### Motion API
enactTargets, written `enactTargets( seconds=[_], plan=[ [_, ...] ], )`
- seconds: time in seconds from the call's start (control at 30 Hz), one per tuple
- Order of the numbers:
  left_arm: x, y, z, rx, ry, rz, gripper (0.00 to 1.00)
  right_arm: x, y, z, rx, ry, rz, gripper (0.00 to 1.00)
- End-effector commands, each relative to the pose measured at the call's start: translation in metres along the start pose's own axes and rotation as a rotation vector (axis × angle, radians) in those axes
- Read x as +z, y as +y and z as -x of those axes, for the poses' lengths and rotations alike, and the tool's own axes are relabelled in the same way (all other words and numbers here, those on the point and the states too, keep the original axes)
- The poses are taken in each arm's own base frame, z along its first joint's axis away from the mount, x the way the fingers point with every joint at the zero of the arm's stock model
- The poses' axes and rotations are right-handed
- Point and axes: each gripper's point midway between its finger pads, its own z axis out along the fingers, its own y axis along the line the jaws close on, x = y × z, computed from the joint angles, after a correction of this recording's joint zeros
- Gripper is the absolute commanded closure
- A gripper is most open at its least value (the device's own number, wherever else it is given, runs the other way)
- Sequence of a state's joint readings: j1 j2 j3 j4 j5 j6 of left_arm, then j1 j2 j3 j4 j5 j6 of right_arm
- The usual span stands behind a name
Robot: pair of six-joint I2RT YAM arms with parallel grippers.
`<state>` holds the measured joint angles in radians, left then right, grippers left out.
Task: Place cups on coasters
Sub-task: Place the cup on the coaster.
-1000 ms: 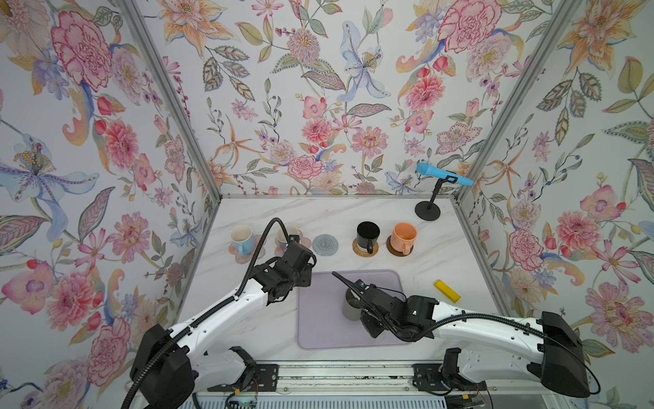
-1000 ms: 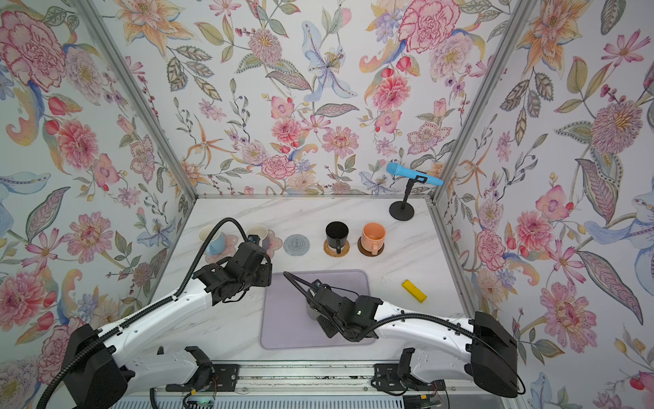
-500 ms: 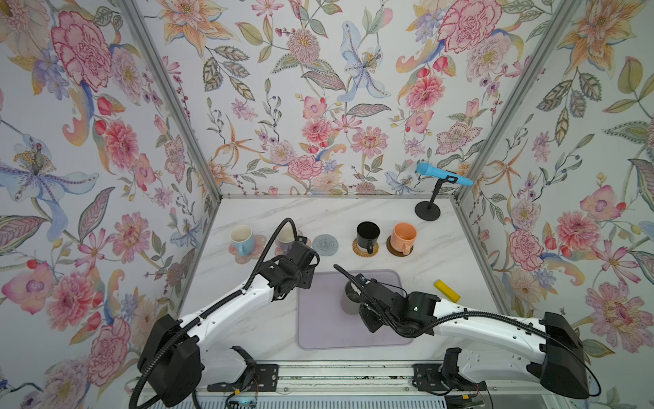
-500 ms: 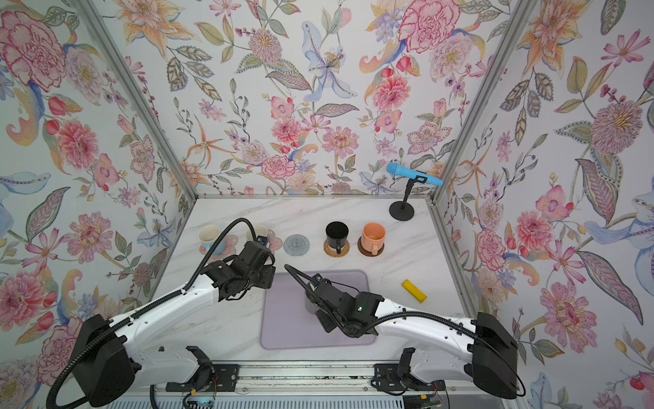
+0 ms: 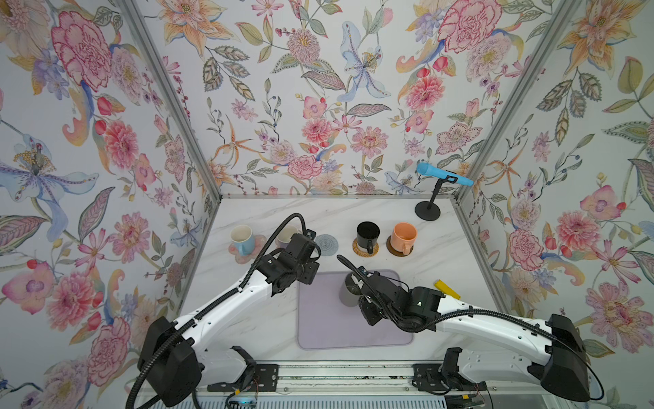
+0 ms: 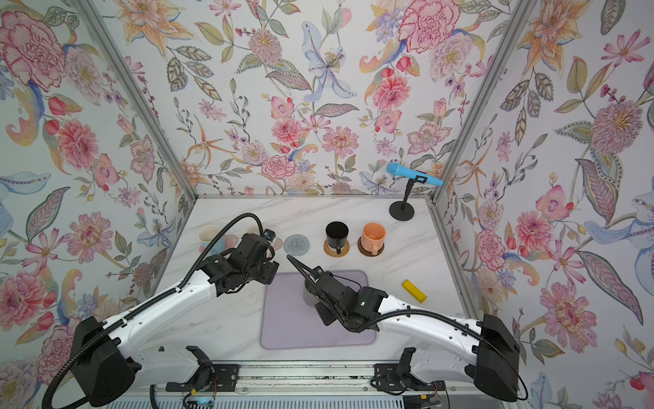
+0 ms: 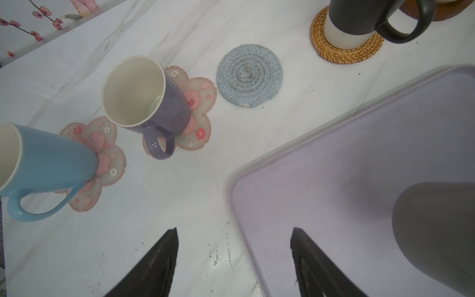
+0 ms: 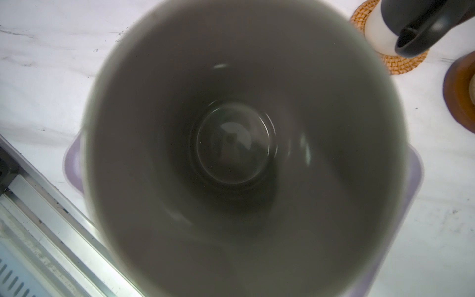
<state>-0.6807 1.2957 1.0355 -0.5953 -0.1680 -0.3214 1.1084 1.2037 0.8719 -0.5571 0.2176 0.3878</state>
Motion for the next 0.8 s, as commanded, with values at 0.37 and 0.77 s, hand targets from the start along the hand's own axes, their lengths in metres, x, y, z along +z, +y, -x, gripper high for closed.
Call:
enactTargets(
  seconds=[0.37,0.77],
  plan=[
    [-0.007,-0.007,0.034,0.097,-0.045,-0.033,0.27,-0.02,0.008,0.089,-0.01,-0.193,-0.03,1.0],
    [-0.019,0.003,0.025,0.032,-0.075,-0.013,0.26,-0.004,0.016,0.106,-0.021,-0.188,-0.01,1.0]
  ],
)
